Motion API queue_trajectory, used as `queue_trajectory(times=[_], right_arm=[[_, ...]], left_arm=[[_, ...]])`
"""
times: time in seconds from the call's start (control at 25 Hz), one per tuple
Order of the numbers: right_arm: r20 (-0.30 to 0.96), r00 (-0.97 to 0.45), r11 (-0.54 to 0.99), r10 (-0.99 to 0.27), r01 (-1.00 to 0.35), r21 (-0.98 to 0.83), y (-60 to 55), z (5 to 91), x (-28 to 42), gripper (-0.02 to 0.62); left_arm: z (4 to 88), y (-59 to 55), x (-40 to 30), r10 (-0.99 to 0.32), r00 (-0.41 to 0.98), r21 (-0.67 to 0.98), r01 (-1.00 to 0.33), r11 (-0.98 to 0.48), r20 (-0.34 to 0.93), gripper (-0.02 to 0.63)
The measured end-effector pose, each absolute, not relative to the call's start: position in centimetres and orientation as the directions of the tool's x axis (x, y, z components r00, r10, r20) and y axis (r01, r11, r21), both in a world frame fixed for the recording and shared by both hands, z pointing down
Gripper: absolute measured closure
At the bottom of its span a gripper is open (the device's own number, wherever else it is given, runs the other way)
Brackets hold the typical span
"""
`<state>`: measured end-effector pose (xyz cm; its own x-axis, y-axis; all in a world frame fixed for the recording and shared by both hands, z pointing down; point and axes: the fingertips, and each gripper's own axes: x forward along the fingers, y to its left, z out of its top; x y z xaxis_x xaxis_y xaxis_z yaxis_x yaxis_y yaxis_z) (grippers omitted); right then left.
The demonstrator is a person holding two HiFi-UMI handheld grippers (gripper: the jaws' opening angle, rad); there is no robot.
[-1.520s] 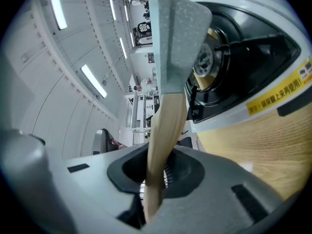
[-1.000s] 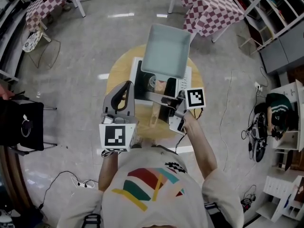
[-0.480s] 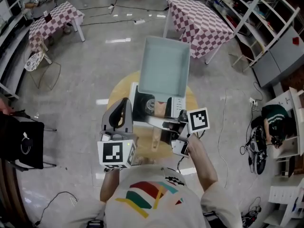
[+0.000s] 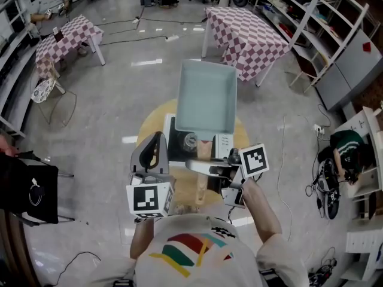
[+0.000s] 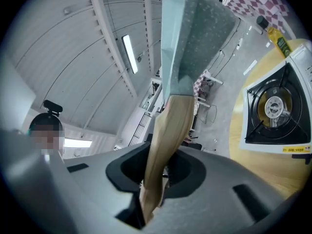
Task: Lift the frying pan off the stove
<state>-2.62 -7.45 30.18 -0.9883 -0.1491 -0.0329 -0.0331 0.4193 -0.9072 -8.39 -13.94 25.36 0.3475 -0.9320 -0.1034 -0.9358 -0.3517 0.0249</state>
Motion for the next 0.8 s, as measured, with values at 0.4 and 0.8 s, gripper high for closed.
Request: queue_trajectory(times=[0.4,0.8], right_arm=[[-0.017,-0.986,0.429,-0.164,-0.056,-0.902,-7.31,30.50,-2.35,0.535],[-0.014,-0.986,0.426,-0.169,-0.060,-0.903,-7.55,30.59,-1.99,0.532]], left_arm=[[25.80,-14.31,-8.06,-0.927,0.359,0.019,-0.932,-0.363,-0.105,0.600],[26.13,-14.78,-8.13,-0.931,0.351,0.023,-0.935,-0.355,-0.099,0.600]])
